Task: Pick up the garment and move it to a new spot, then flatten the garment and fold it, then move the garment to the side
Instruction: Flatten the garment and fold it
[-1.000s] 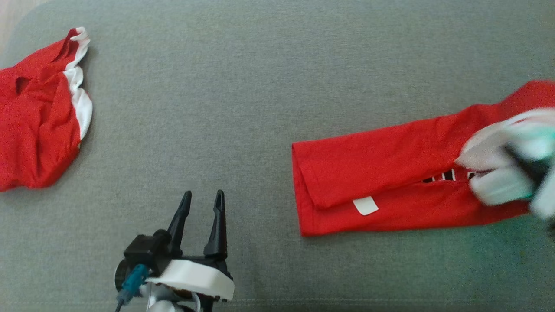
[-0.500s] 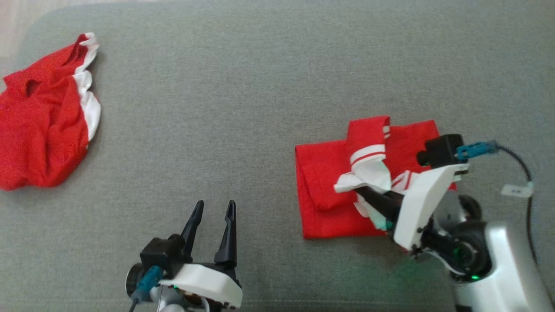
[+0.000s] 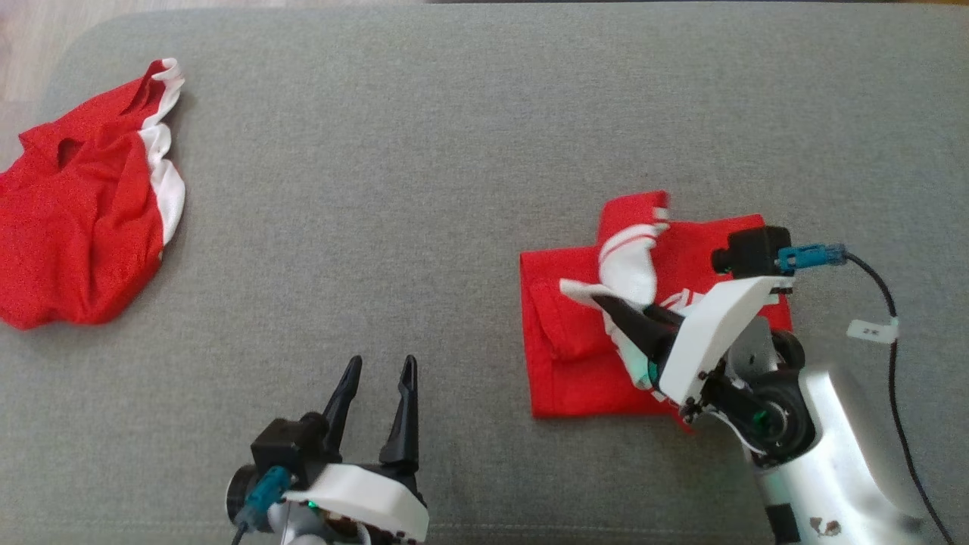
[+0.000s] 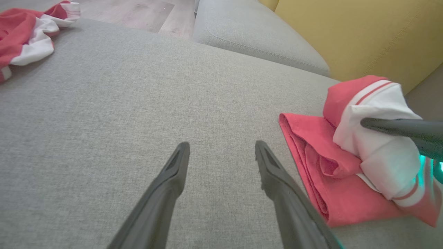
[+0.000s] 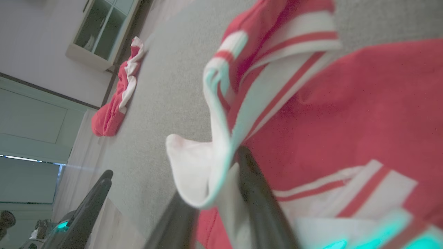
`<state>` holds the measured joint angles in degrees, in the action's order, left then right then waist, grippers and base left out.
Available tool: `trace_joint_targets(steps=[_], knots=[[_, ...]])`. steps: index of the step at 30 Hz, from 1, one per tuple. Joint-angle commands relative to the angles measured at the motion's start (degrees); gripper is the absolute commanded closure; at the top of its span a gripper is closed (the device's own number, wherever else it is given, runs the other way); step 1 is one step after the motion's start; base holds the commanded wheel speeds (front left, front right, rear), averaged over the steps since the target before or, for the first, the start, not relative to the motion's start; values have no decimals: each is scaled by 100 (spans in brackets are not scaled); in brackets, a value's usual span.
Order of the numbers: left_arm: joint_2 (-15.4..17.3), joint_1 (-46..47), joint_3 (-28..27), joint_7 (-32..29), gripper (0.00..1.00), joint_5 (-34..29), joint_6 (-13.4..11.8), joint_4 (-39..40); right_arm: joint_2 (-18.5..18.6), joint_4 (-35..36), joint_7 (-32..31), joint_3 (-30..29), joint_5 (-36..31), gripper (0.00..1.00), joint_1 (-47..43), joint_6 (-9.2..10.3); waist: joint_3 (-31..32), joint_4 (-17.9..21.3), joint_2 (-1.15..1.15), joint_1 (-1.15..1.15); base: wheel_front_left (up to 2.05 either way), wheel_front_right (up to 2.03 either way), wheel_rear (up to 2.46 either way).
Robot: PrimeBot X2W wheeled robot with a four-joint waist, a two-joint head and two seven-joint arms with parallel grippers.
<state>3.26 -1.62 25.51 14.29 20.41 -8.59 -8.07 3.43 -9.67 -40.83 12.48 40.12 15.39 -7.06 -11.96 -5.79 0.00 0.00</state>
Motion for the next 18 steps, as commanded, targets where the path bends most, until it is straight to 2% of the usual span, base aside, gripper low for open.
trace_joint_targets(steps=[1,4,8,14,18], knots=[[-38,113,-130,71,0,69,-26,147,-55,244,130,84,93,0,239,-43,25,29,0,0,0,0,0],[-38,92,-160,71,0,76,-36,149,-55,382,242,33,157,0,221,-43,55,76,0,0,0,0,0],[-38,37,-263,71,0,37,-28,147,-55,942,460,-197,110,0,3,-43,133,196,0,0,0,0,0],[-38,-21,-406,71,0,-80,36,169,-55,2002,1063,-794,-947,0,-560,-43,232,424,0,0,0,0,0],[-38,-53,-480,71,0,-104,73,181,-55,2157,1881,-1446,-1376,0,-1117,-43,350,537,0,0,0,0,0]])
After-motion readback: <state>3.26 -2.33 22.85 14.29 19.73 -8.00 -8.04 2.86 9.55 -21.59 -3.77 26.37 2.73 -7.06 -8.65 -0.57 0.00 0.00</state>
